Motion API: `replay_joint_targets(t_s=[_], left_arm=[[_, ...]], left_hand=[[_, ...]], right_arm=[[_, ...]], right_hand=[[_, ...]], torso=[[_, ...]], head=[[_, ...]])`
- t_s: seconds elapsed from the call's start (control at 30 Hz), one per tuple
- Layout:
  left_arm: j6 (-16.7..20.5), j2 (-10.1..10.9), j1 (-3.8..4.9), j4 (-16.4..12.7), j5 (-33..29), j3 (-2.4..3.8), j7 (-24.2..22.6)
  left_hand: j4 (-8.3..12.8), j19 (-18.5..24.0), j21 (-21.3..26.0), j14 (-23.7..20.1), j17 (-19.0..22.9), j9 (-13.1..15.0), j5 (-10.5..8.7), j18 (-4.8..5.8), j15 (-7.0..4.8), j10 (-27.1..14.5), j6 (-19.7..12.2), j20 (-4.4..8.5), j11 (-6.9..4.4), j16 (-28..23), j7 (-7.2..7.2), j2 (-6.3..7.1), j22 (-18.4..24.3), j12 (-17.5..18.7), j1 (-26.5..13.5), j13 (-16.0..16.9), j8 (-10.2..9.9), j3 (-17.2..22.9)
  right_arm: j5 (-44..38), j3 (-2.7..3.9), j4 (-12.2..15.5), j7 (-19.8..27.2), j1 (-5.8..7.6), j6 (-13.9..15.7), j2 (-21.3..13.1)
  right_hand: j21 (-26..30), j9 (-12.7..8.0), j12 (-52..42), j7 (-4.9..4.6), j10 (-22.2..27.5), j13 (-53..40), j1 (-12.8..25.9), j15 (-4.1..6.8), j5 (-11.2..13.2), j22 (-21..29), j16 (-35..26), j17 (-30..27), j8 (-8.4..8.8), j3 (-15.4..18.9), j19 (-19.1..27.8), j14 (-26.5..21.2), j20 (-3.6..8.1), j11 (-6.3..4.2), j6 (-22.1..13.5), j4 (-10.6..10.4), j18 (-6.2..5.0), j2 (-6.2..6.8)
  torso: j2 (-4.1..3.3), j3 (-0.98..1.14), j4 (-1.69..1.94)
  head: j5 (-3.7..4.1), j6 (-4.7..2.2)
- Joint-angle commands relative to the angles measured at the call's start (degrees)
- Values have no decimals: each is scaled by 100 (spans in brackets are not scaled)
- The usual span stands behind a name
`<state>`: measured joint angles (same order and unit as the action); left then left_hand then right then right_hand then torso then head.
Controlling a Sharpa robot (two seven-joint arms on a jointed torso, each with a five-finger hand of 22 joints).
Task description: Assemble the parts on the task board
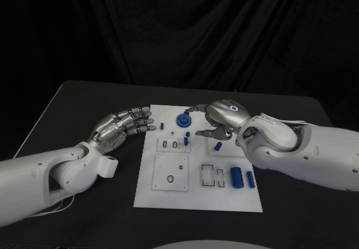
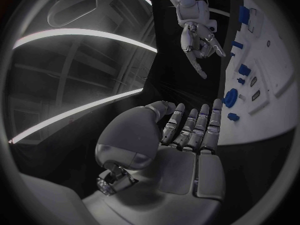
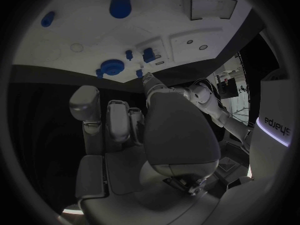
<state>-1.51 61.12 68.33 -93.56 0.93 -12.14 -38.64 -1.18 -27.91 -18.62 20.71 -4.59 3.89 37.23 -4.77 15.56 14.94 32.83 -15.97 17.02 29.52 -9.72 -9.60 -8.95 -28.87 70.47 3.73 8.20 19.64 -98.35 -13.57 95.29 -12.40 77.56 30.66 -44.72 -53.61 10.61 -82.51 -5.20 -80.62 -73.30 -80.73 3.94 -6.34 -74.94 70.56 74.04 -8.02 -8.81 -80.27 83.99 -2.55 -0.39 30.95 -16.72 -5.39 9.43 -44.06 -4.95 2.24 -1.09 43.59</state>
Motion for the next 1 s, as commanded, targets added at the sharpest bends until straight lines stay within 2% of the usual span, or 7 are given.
replay_joint_targets(t_s=[0.03, 0.2, 0.3, 0.4, 0.6, 0.9, 1.0], left_arm=[[641, -64, 122, 25, 489, 8, 372], [617, -275, 376, 242, 1126, 7, 830], [548, -453, 499, 413, 1471, 7, 1001], [466, -622, 567, 585, 1625, 7, 1151], [352, -975, 624, 1020, 2151, 7, 1507], [579, -1362, 648, 1166, 3623, 8, 2775], [699, -1478, 655, 1161, 4182, 8, 3107]], left_hand=[[-14, -32, -54, 19, -3, -12, 29, 15, 2, 146, -42, -4, 13, 71, -145, 38, -30, -142, -42, 21, -28, 42], [-183, -168, -294, 285, -65, 32, -75, 3, -54, 542, 365, 42, 1, 455, -233, 59, -159, -342, -86, 40, 91, 42], [-425, -401, -588, 662, -137, 61, -283, -53, -152, 1002, 696, 93, -51, 819, -214, 105, -310, -555, -72, 70, 191, -9], [-724, -638, -882, 1087, -223, 82, -417, -156, -334, 1601, 934, 163, -263, 1146, -258, 147, -462, -790, -48, 118, 274, -55], [-1266, -842, -1582, 1702, -428, 55, -790, -336, -617, 2283, 1203, 239, -551, 1775, -283, 319, -870, -817, 324, 78, 305, -29], [-1524, -847, -3925, 2753, -2228, 81, -1534, -529, -1112, 3428, 1700, 521, -1045, 4423, -26, 505, -2425, -2094, 585, 1131, 464, -225], [-1531, -856, -4282, 3402, -3365, 128, -1644, -534, -1183, 3467, 1777, 575, -1109, 4971, 34, 527, -2676, -2460, 590, 1494, 550, -307]], right_arm=[[429, -28, 49, 643, 25, 675, -175], [1036, -53, -6, 1442, 5, 1083, -487], [1987, -59, -166, 2293, -98, 1143, -632], [2963, -61, -383, 2946, -217, 1141, -666], [4458, -63, -788, 3707, -535, 1097, -649], [5376, -64, -850, 4211, -870, 1173, -852], [5676, -64, -824, 4325, -930, 1162, -919]], right_hand=[[8, 56, 55, -1, 57, 73, -279, -5, 19, -416, -28, -1, -192, -161, 28, 152, 14, 3, 358, 33, -102, -221], [-43, 54, 96, -6, 95, 139, -406, -4, -57, -457, -12, 12, -409, -225, 7, 152, 14, 3, 640, 36, -89, -343], [676, 153, 760, -114, 945, 1165, -486, -106, -788, -291, -486, -326, -905, -416, 306, -109, -65, 125, 1621, 24, -174, -552], [1196, 172, 1164, -116, 1479, 1736, -460, -184, -928, -168, -795, -539, -1042, -482, 560, -328, -125, 179, 1960, 12, -246, -569], [1656, 147, 1449, -151, 1830, 2158, -163, -269, -1123, -87, -923, -630, -1076, -566, 776, -502, -220, 273, 2112, -12, -307, -712], [2909, 42, 2160, -224, 2975, 3261, 683, -389, -994, 159, -1603, -1147, -973, -514, 1340, -1111, -330, 375, 2036, 1, -457, -856], [3314, 0, 2404, -345, 3630, 3400, 906, -579, -1451, 260, -2793, -1994, -921, -428, 1857, -2278, -454, 534, 1938, -1, -406, -842]], torso=[[55, 19, 10], [174, 83, -13], [277, 140, -26], [342, 179, -31], [570, 345, -67], [1150, 653, -214], [1228, 694, -244]], head=[[-35, -93], [-132, -146], [-193, -168], [-211, -217], [-238, -140], [-264, 390], [-268, 472]])
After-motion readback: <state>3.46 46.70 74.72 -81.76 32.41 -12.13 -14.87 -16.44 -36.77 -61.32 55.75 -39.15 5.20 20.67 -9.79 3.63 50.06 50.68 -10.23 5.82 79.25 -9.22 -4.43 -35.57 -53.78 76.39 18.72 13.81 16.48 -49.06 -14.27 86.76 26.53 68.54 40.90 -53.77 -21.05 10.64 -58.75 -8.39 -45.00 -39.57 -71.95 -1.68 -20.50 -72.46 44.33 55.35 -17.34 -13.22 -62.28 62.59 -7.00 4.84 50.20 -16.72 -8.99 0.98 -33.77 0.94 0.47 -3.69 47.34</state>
